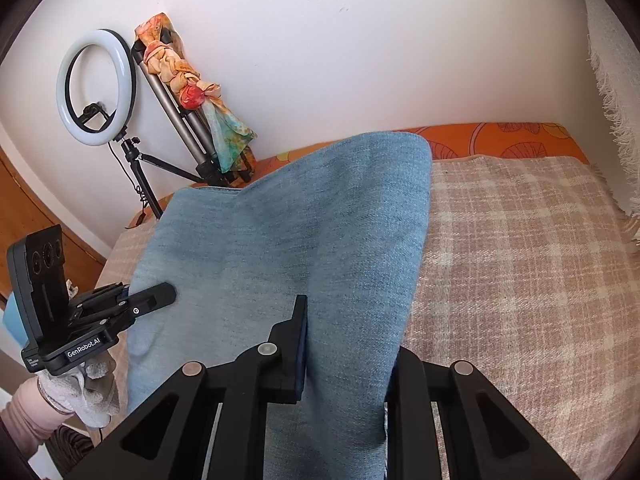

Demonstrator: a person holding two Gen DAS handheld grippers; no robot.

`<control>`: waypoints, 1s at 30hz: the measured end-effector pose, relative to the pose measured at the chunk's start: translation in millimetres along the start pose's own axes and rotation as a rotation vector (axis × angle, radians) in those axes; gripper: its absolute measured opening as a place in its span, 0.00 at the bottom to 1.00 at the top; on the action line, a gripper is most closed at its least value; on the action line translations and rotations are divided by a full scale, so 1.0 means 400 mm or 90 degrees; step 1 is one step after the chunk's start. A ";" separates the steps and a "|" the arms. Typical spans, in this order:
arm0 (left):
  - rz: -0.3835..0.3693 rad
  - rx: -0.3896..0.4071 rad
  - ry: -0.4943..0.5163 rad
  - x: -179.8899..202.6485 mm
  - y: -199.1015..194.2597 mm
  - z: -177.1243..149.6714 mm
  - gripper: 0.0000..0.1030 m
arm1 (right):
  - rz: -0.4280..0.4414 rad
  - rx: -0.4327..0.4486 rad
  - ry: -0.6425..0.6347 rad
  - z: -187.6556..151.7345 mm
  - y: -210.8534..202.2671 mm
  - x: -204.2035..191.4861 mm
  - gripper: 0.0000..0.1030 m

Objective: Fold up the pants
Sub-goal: 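Lift the gripped edge with both tools and fold it over the bundle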

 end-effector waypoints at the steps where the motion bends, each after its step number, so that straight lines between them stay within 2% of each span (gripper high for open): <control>1: -0.002 0.003 -0.001 0.000 -0.007 0.001 0.13 | 0.000 0.005 0.000 -0.002 -0.007 -0.005 0.16; 15: -0.019 0.040 0.012 0.069 -0.060 0.077 0.12 | -0.017 0.077 -0.024 0.035 -0.129 -0.054 0.15; 22: -0.025 0.072 0.031 0.125 -0.054 0.176 0.12 | -0.053 0.124 -0.046 0.112 -0.207 -0.044 0.15; 30: -0.022 0.081 0.040 0.187 0.030 0.277 0.12 | -0.097 0.140 -0.047 0.230 -0.222 0.031 0.15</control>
Point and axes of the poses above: each gripper's, at about its wrist camera, not at the fingertips, and y roughly the way its jaws point, x to its right, z to its top, the point moved 4 cm from there along y, roughly the way its jaws point, and after that the axes turned 11 degrees about z, right-handed, at the moved point
